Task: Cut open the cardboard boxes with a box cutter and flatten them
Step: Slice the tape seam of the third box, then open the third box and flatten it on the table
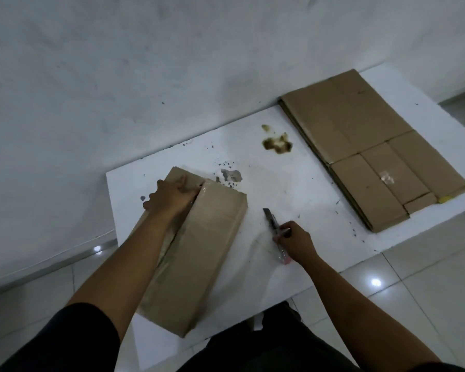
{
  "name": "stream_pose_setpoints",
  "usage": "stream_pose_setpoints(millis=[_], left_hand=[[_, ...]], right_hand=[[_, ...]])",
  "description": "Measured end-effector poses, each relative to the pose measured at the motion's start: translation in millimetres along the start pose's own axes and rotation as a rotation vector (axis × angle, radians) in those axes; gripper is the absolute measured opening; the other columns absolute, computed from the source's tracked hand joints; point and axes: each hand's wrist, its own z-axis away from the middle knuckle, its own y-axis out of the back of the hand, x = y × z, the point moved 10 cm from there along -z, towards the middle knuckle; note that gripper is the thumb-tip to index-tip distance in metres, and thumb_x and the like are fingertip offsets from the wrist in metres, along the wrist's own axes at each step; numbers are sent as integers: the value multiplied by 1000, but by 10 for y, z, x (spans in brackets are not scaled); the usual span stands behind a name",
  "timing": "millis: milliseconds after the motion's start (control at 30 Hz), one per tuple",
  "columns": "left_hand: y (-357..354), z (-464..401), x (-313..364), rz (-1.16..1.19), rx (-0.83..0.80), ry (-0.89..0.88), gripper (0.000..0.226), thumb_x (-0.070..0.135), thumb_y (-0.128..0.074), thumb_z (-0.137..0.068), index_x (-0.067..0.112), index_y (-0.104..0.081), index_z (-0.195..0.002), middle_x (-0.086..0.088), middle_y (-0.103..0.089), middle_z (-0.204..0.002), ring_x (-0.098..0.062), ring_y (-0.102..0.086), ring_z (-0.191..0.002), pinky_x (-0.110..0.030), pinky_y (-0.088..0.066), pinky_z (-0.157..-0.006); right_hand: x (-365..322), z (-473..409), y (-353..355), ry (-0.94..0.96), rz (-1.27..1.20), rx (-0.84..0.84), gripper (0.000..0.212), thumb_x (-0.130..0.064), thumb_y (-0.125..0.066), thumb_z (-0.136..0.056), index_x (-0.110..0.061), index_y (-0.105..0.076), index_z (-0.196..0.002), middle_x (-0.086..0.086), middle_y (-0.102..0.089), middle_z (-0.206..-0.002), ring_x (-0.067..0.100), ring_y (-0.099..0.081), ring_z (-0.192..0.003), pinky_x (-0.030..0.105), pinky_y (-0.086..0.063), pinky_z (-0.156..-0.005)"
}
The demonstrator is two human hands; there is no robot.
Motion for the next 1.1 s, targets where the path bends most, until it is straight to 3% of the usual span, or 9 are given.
stream_pose_setpoints(millis=[67,233,467,567,633,700,767,900,1100], left_hand=[[8,-40,-142,54,26,83,85,95,-38,-64,55,-42,-138,-8,-43,-139,-43,-46,-126,-60,-35,-103],[-3,-10,-417,185,26,264,97,99,-29,-62,51,-33,-146,-11,-41,-140,-42,-47,-126,-59,-39,-102],[-29,149,-405,291,16,291,104,98,-34,-63,42,-33,-150,-14,-38,-147,-38,-44,-130,-51,-38,-104],[-26,121,-428,331,10,287,107,98,-32,-60,39,-34,-150,-15,-41,-148,-36,-42,-133,-49,-38,-105],[-26,89,-471,353,0,293,108,99,-31,-59,38,-38,-148,-14,-45,-146,-35,-46,-130,-48,-40,-103],[4,78,-491,353,-18,290,107,98,-33,-61,36,-40,-148,-12,-47,-146,-34,-45,-132,-49,-40,-104],[68,79,-491,353,-39,269,99,92,-38,-71,32,-40,-149,-10,-46,-149,-34,-40,-137,-47,-37,-108],[202,60,-507,435,-53,204,85,80,-47,-83,24,-46,-147,-10,-46,-151,-33,-42,-137,-41,-37,-108],[253,141,-715,749,-214,284,100,84,-59,-70,21,-43,-147,-14,-40,-153,-54,-48,-124,-64,-48,-91]], right_hand=[[-11,-85,72,41,95,42,27,-24,-76,-85,-11,-63,-104,2,-61,-94,23,-62,-93,23,-39,-64],[-45,-222,130,126,201,21,44,-31,-79,-83,-11,-60,-118,8,-55,-113,24,-58,-100,33,-49,-83],[-925,105,-14,498,171,96,25,-30,-63,-95,-16,-61,-115,6,-54,-117,23,-59,-103,30,-48,-83],[-1339,402,-432,590,298,-8,58,-55,-62,-88,-18,-48,-130,8,-45,-132,29,-52,-115,40,-48,-94],[-1400,530,-724,489,369,-101,101,-74,-61,-77,-13,-23,-148,12,-24,-152,34,-38,-132,50,-45,-102],[-1415,593,-881,401,453,-110,126,-85,-55,-71,-14,6,-155,7,5,-164,35,-13,-147,59,-32,-112],[-1460,630,-964,415,513,-74,131,-90,-46,-71,-15,22,-154,5,24,-163,34,3,-151,63,-19,-116],[-1521,655,-1049,403,543,-30,136,-94,-40,-69,-9,26,-152,10,29,-161,35,7,-152,63,-11,-117],[-1525,597,-1101,281,508,-13,144,-95,-48,-63,-6,22,-153,12,26,-162,37,-1,-150,64,-19,-113]])
